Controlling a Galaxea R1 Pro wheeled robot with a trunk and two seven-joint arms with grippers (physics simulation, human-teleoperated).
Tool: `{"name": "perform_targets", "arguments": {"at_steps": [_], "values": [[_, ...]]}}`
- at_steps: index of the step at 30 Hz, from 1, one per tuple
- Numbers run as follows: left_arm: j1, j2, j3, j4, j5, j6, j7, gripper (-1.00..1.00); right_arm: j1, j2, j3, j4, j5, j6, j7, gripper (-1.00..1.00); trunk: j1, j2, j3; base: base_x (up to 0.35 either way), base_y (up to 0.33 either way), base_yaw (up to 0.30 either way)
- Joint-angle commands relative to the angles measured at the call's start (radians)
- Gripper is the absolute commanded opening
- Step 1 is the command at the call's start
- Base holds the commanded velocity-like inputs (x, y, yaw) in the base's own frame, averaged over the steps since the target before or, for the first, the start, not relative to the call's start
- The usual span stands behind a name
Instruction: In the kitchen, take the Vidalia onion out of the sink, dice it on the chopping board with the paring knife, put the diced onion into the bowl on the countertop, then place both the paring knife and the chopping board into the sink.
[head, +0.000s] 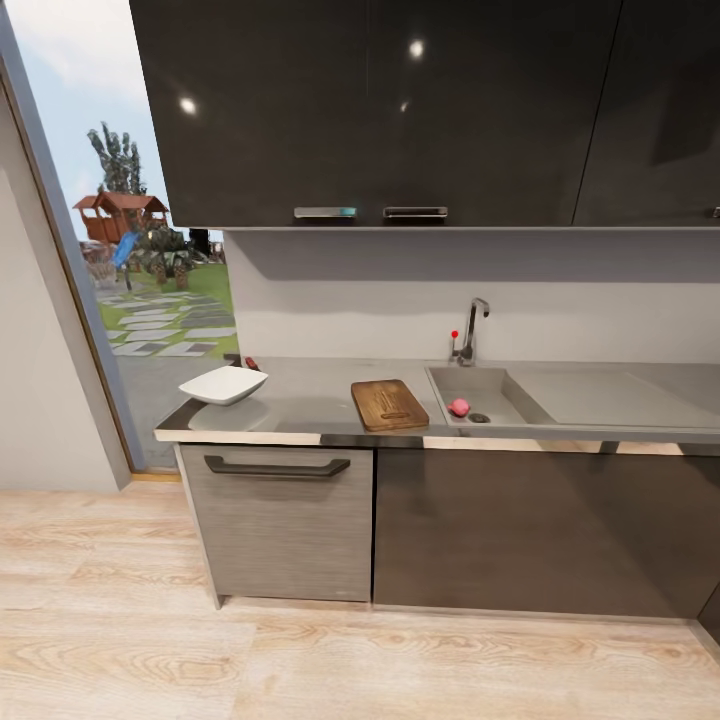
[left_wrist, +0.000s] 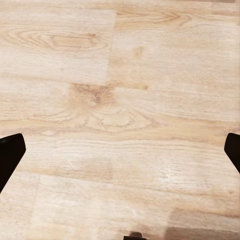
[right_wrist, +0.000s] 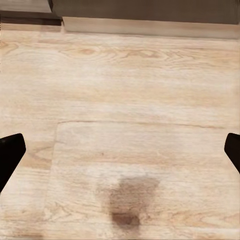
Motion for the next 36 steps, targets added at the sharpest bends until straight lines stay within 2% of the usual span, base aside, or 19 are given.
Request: {"name": "perform_targets", "arguments": {"at_steps": [1,15,27,36], "values": [[0.000,0.000,-0.001,-0.001,0.003,-0.002,0.002,1.00,0.000,0.000,0.001,0.000,0.000,-0.004,-0.002,1.00,0.000,0.000,-0.001,0.000,0.000,0.000],[0.000,0.000,-0.001,-0.001,0.003,-0.002,0.002,1.00,0.000,0.000,-0.001,0.000,0.000,-0.009,-0.002,1.00,0.000,0.000,-0.001,0.037,0.000,0.000],[0.000,0.001,-0.001,-0.002,0.001,-0.002,0.001,1.00,0.000,0.000,-0.002,0.000,0.000,-0.009,-0.002,1.00,0.000,0.000,-0.001,0.262,0.032,0.000],[0.000,0.002,-0.002,-0.003,0.000,-0.002,0.001,1.00,0.000,0.000,-0.004,0.000,0.000,-0.009,-0.002,1.00,0.000,0.000,-0.001,0.233,0.179,0.000]]}}
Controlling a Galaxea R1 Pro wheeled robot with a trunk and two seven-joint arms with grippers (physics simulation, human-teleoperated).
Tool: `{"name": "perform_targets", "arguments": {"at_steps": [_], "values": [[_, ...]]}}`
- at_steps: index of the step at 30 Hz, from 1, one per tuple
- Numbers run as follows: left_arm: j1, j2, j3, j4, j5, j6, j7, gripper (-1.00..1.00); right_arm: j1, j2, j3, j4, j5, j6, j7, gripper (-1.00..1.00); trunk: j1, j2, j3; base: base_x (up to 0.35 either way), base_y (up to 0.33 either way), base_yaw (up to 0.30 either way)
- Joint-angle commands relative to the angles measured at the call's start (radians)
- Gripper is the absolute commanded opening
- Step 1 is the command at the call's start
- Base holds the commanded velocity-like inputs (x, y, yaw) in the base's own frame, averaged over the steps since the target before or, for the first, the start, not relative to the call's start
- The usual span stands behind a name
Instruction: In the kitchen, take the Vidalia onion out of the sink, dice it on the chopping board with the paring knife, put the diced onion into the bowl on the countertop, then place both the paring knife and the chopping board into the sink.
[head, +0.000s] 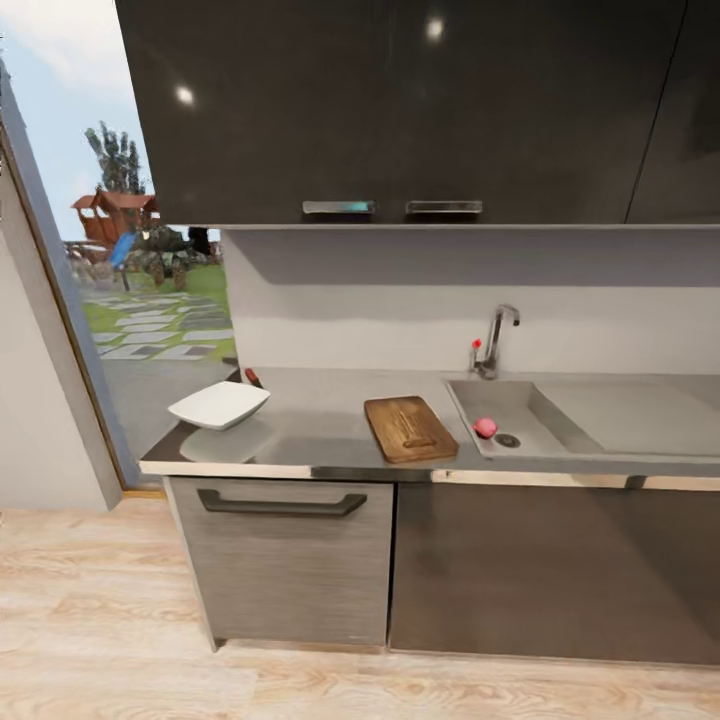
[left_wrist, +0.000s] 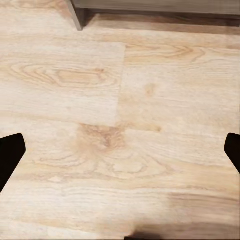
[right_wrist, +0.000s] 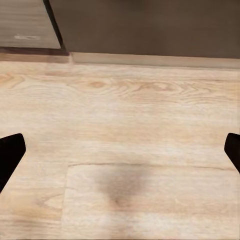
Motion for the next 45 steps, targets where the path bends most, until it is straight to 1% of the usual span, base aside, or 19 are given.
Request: {"name": "perform_targets", "arguments": {"at_steps": [1,18,25,28,30,31,32,33,34,35,36,39,40,41,42,43,44,45], "values": [[0.000,0.000,-0.001,-0.001,0.003,-0.002,0.002,1.00,0.000,0.000,0.000,-0.001,0.000,-0.002,-0.002,1.00,0.000,0.000,-0.001,0.076,0.261,0.000],[0.000,0.000,-0.002,0.001,0.004,-0.002,0.002,1.00,0.000,-0.001,-0.001,-0.001,-0.001,-0.002,-0.002,1.00,0.000,0.000,-0.001,0.007,0.284,0.000],[0.000,0.000,-0.002,0.015,0.003,-0.002,0.002,1.00,0.000,-0.001,-0.004,-0.002,-0.001,0.000,-0.008,1.00,0.000,0.000,-0.001,0.000,0.066,0.000],[0.000,0.000,-0.002,0.025,0.002,-0.002,0.002,1.00,0.000,-0.001,-0.004,-0.017,-0.002,0.003,-0.048,1.00,0.000,0.000,-0.001,0.000,0.006,0.000],[0.000,0.000,-0.002,0.028,0.001,-0.002,0.002,1.00,-0.001,-0.001,-0.004,-0.077,-0.003,0.010,-0.134,1.00,0.000,0.000,-0.001,0.000,0.002,0.000],[0.000,0.000,-0.002,0.029,0.002,-0.002,0.001,1.00,-0.001,0.000,-0.004,-0.096,-0.004,0.014,-0.152,1.00,0.000,0.000,-0.001,0.000,0.001,0.000],[0.000,-0.001,-0.002,0.029,0.002,-0.002,0.001,1.00,-0.001,0.001,-0.003,-0.136,-0.004,0.027,-0.183,1.00,0.000,0.000,-0.001,0.000,0.000,0.000],[0.000,-0.001,-0.002,0.030,0.002,-0.002,0.001,1.00,-0.001,0.001,-0.003,-0.157,-0.005,0.038,-0.196,1.00,0.000,0.000,-0.001,0.000,0.000,0.000],[0.000,-0.001,-0.002,0.030,0.002,-0.002,0.001,1.00,-0.001,0.001,-0.003,-0.201,-0.005,0.068,-0.216,1.00,0.000,0.000,-0.001,0.000,0.000,0.000],[0.000,-0.001,-0.002,0.030,0.003,-0.002,0.001,1.00,-0.001,0.001,-0.003,-0.225,-0.005,0.088,-0.223,1.00,0.000,0.000,-0.001,0.000,0.000,0.000],[0.000,-0.001,-0.002,0.031,0.003,-0.002,0.001,1.00,-0.001,0.001,-0.003,-0.278,-0.005,0.135,-0.233,1.00,0.000,0.000,-0.001,0.000,0.000,0.000],[0.000,-0.001,-0.002,0.031,0.003,-0.002,0.001,1.00,-0.001,0.002,-0.003,-0.366,-0.006,0.217,-0.242,1.00,0.000,0.000,-0.001,0.000,0.000,0.000],[0.000,-0.001,-0.002,0.031,0.003,-0.002,0.001,1.00,-0.001,0.003,-0.003,-0.457,-0.006,0.300,-0.247,1.00,0.000,0.000,-0.001,0.000,0.000,0.000],[0.000,-0.001,-0.002,0.031,0.002,-0.002,0.001,1.00,-0.001,0.003,-0.003,-0.513,-0.006,0.350,-0.249,1.00,0.000,0.000,-0.001,0.000,0.000,0.000],[0.000,-0.001,-0.002,0.031,0.003,-0.002,0.001,1.00,-0.001,0.003,-0.003,-0.566,-0.005,0.396,-0.250,1.00,0.000,0.000,-0.001,0.000,0.000,0.000],[0.000,-0.001,-0.002,0.031,0.003,-0.002,0.001,1.00,-0.001,0.003,-0.004,-0.590,-0.005,0.417,-0.250,1.00,0.000,0.000,-0.001,0.000,0.000,0.000],[0.000,-0.001,-0.002,0.031,0.003,-0.002,0.001,1.00,-0.001,0.002,-0.004,-0.655,-0.005,0.474,-0.251,1.00,0.000,0.000,-0.001,0.000,0.000,0.000],[0.000,-0.001,-0.002,0.031,0.002,-0.002,0.001,1.00,-0.001,0.002,-0.004,-0.675,-0.005,0.491,-0.251,1.00,0.000,0.000,-0.001,0.000,0.000,0.000]]}}
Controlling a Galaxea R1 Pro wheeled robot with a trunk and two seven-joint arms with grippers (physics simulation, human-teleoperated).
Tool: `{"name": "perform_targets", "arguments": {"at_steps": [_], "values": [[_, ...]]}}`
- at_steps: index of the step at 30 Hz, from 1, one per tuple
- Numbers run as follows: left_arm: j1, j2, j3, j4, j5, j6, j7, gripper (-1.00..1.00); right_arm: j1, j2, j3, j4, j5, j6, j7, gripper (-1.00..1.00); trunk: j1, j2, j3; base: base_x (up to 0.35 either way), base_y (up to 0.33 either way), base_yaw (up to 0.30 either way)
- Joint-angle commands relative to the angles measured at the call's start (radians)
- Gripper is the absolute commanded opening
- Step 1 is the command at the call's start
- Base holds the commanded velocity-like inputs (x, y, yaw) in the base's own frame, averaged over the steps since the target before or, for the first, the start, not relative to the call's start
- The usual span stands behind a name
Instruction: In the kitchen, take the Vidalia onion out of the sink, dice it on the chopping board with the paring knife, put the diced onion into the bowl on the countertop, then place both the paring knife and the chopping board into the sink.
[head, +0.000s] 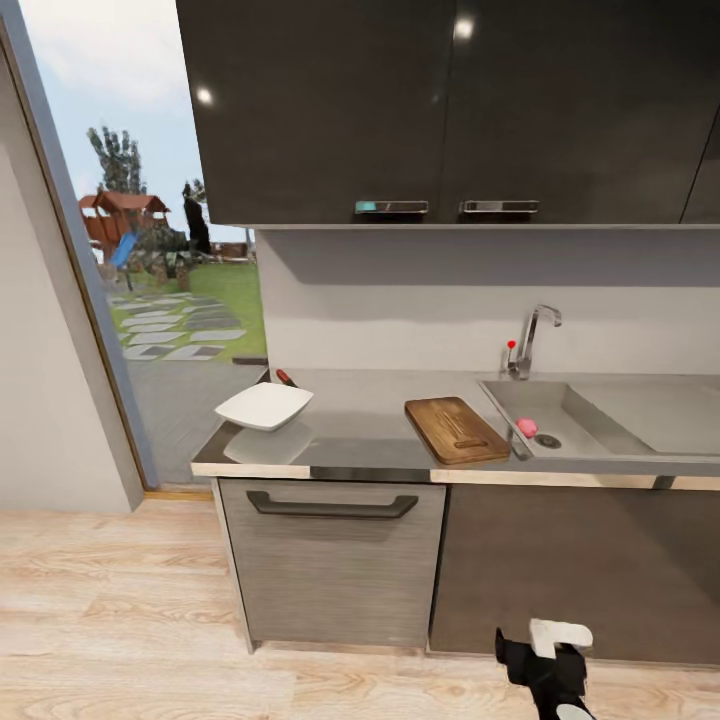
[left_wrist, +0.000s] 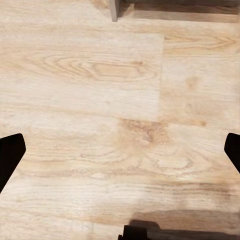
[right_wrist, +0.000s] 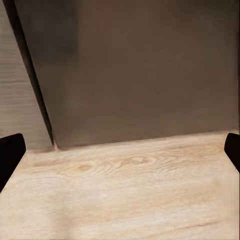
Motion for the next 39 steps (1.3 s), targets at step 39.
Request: {"name": "perform_targets", "arguments": {"at_steps": [39], "values": [[0.000,-0.008,-0.001,0.012,0.002,-0.001,0.002,1.00,-0.581,0.071,0.002,-0.327,0.004,0.673,-0.130,1.00,0.000,0.000,-0.001,0.000,0.001,0.000]]}}
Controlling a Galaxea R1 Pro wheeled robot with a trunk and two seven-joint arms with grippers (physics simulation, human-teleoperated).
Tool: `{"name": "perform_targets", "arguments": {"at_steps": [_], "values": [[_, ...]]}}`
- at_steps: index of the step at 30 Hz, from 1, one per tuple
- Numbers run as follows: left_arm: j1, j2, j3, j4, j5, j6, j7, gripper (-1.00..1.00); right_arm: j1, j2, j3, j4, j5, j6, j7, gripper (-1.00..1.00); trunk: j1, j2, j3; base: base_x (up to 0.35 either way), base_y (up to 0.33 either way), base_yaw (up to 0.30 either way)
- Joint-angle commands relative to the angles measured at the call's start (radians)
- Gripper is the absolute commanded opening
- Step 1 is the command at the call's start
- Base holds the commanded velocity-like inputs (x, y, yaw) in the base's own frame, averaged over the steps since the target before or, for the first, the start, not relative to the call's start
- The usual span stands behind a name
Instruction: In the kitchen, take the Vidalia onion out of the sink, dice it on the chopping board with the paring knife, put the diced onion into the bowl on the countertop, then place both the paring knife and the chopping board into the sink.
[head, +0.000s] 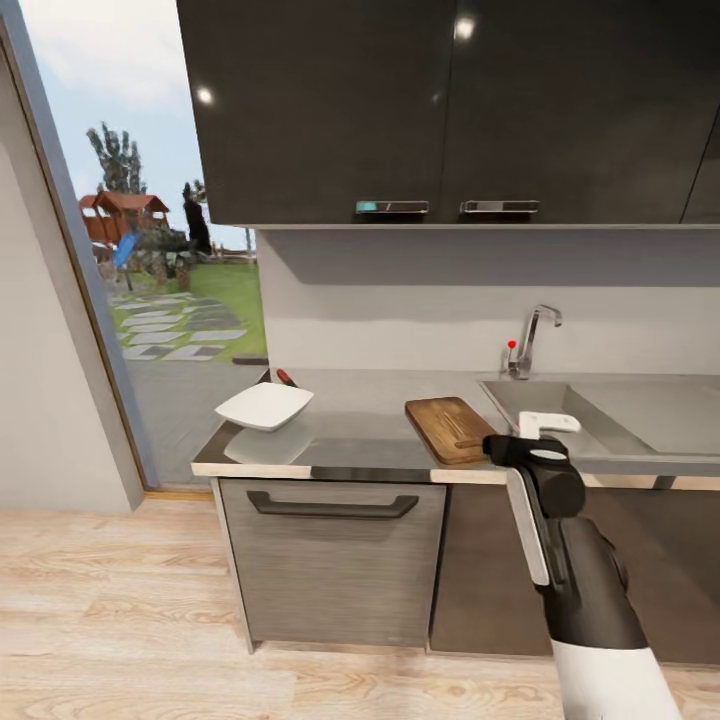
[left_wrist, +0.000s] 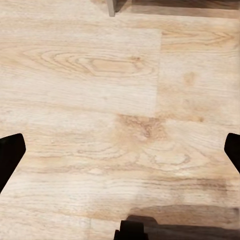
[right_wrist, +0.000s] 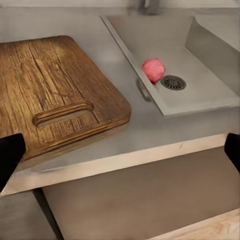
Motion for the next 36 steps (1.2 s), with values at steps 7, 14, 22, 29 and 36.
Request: {"name": "perform_targets", "arguments": {"at_steps": [7,14,22,29,36], "values": [[0.000,0.000,-0.001,-0.001,0.001,-0.001,0.002,1.00,-0.010,0.008,-0.001,0.003,-0.012,-0.004,-0.009,1.00,0.000,-0.001,-0.001,0.000,0.122,0.000],[0.000,-0.003,-0.002,0.009,0.001,-0.001,0.002,1.00,-0.010,0.007,-0.123,0.006,-0.110,-0.011,-0.010,1.00,0.000,-0.001,-0.001,0.000,0.091,0.000],[0.000,-0.007,-0.003,0.011,0.000,-0.002,0.001,1.00,-0.010,0.008,-0.165,0.021,-0.131,-0.066,-0.013,1.00,0.000,-0.001,-0.001,0.000,0.007,0.000],[0.000,-0.008,-0.003,0.011,0.000,-0.002,0.000,1.00,-0.010,0.003,-0.169,0.029,-0.131,-0.092,-0.033,1.00,0.000,-0.001,-0.001,0.000,0.000,0.000],[0.000,-0.012,-0.003,0.011,0.000,-0.002,0.000,1.00,-0.010,0.000,-0.168,0.029,-0.130,-0.094,-0.037,1.00,0.000,-0.001,-0.001,0.011,0.006,0.000]]}}
